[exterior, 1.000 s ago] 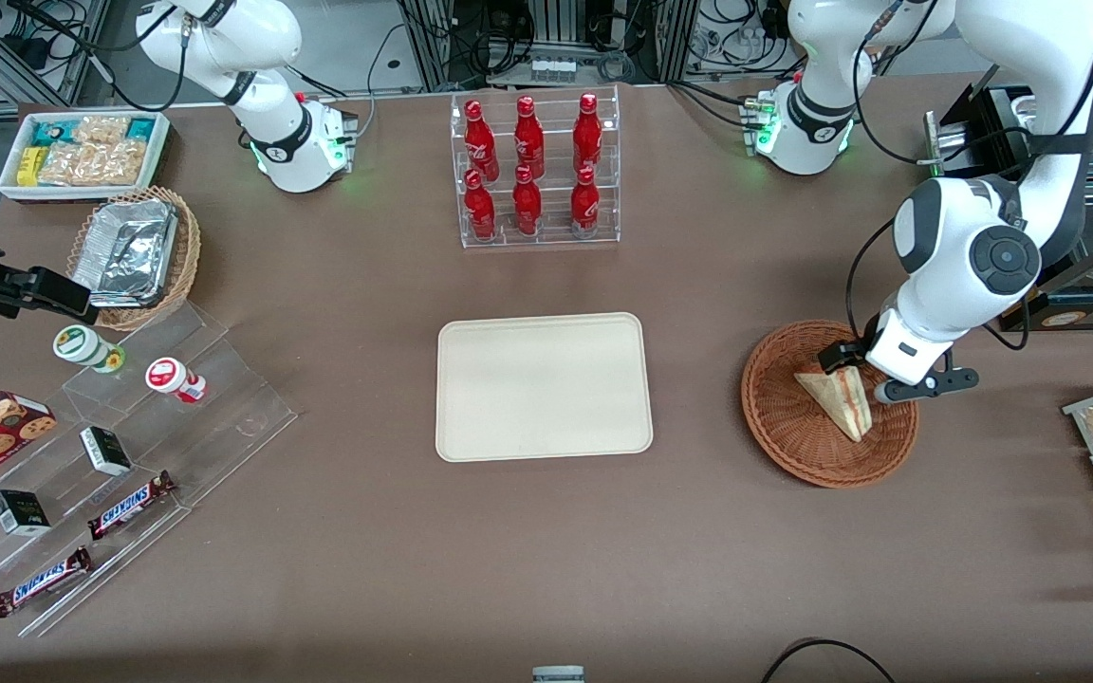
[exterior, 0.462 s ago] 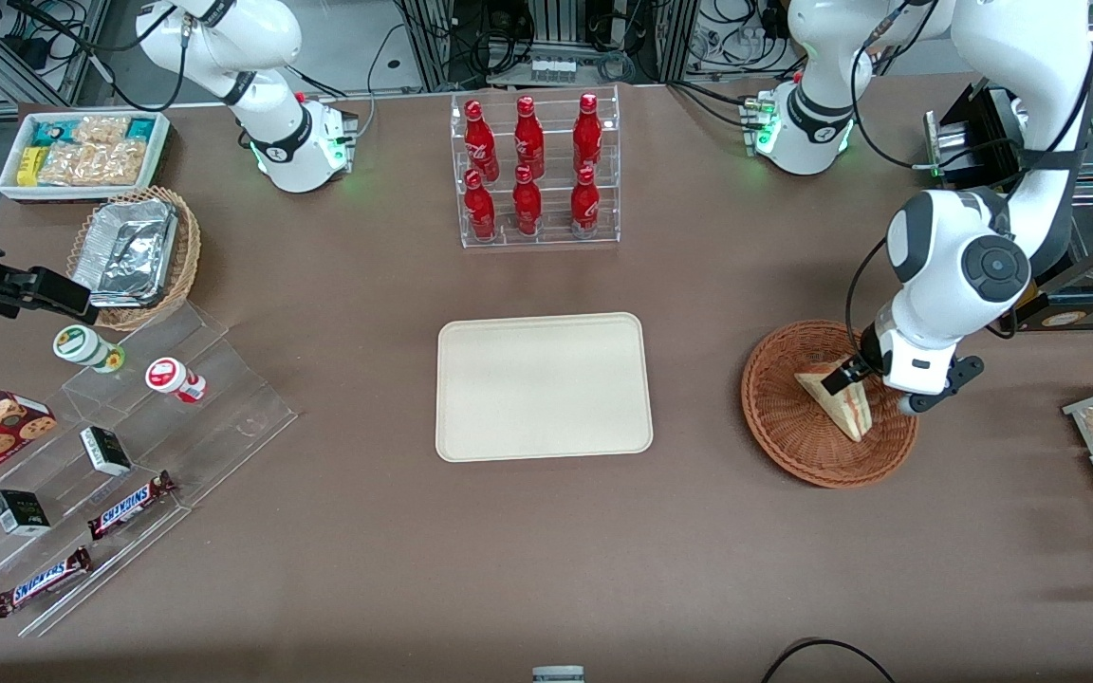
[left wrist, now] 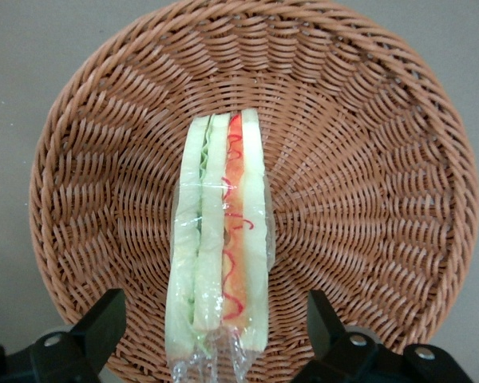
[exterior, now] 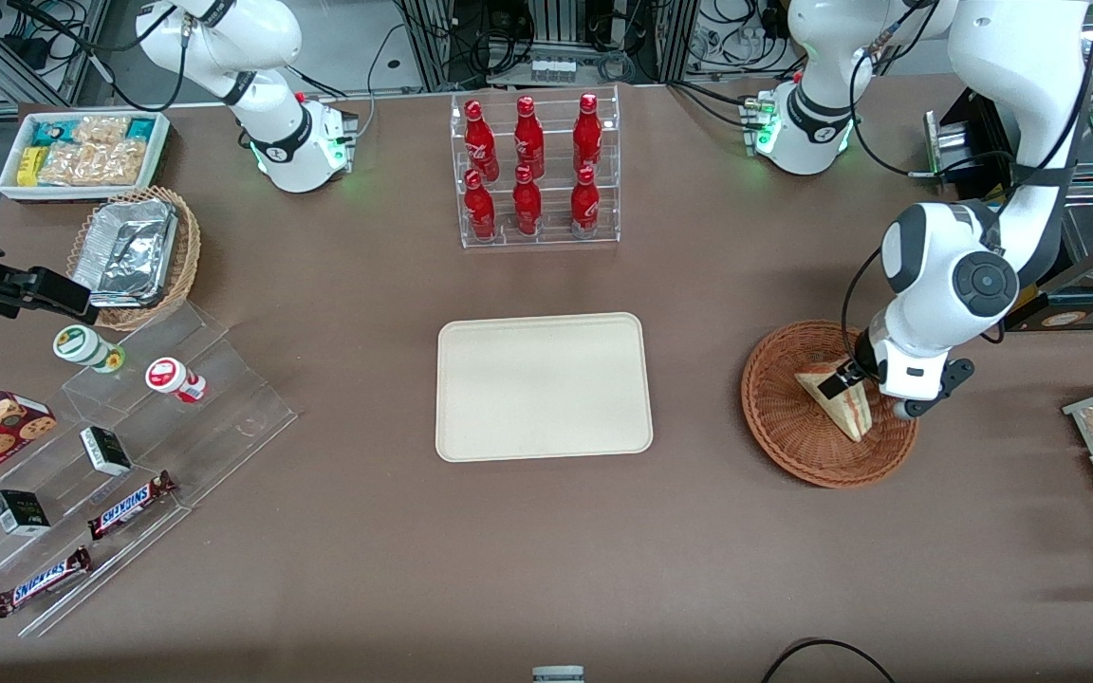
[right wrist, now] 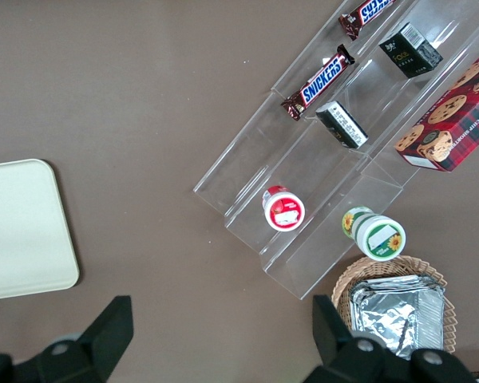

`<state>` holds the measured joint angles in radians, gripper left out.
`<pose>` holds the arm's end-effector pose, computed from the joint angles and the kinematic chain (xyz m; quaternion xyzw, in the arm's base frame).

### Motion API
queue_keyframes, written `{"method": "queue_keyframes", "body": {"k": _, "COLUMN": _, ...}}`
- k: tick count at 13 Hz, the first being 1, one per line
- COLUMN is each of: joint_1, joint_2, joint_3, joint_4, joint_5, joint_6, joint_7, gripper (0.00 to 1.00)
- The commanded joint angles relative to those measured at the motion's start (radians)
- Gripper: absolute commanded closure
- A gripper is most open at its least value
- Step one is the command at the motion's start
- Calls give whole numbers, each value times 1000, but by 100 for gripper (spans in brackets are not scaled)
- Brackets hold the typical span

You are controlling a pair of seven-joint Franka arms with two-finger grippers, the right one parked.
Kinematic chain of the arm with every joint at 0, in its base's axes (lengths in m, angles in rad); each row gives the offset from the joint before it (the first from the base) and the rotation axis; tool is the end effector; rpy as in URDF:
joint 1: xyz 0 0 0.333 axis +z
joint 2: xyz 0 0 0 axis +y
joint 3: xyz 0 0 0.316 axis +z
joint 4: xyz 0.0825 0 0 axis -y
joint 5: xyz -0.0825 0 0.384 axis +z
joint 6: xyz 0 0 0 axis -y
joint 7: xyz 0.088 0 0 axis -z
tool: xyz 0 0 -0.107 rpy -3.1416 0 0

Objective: Place sandwich from basket to tray
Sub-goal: 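Lower the left gripper and close it on the wrapped sandwich, then lift the sandwich and carry it with the left gripper over the tray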

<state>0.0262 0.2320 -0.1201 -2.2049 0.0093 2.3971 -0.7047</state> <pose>0.5459 -0.0512 0.2730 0.9541 0.2986 -0.0217 0.0025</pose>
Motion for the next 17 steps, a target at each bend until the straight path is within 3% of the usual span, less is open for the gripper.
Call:
{"method": "queue_keyframes", "body": {"k": 1, "joint_1": 0, "joint_2": 29, "joint_3": -9, "joint_4": 1, "joint_5": 6, "joint_6": 17, "joint_7": -19, "gripper": 0}}
{"method": "queue_keyframes", "body": {"k": 3, "joint_1": 0, "joint_2": 39, "joint_3": -9, "joint_4": 1, "joint_5": 8, "joint_6": 22, "joint_7": -18, "gripper": 0}}
{"method": "queue_keyframes", "body": {"k": 4, "joint_1": 0, "joint_2": 41, "joint_3": -9, "joint_4": 1, "joint_5": 11, "joint_6": 22, "joint_7": -16, "gripper": 5}}
{"method": "queue_keyframes", "body": {"k": 5, "joint_1": 0, "joint_2": 40, "joint_3": -9, "joint_4": 1, "joint_5": 12, "joint_6": 22, "joint_7": -16, "gripper": 31}}
{"method": "queue_keyframes", "body": {"k": 6, "joint_1": 1, "joint_2": 40, "joint_3": -9, "joint_4": 1, "joint_5": 12, "joint_6": 22, "joint_7": -10, "gripper": 65}}
{"method": "queue_keyframes", "body": {"k": 7, "joint_1": 1, "joint_2": 38, "joint_3": -7, "joint_4": 1, "joint_5": 14, "joint_6": 22, "joint_7": -7, "gripper": 91}}
{"method": "queue_keyframes", "body": {"k": 8, "joint_1": 1, "joint_2": 35, "joint_3": -7, "joint_4": 1, "joint_5": 15, "joint_6": 19, "joint_7": -4, "gripper": 100}}
{"method": "queue_keyframes", "body": {"k": 12, "joint_1": 0, "joint_2": 4, "joint_3": -9, "joint_4": 5, "joint_5": 37, "joint_6": -16, "joint_7": 1, "gripper": 100}}
{"method": "queue_keyframes", "body": {"k": 17, "joint_1": -61, "joint_2": -3, "joint_3": -30, "joint_4": 184, "joint_5": 51, "joint_6": -301, "joint_7": 28, "gripper": 100}}
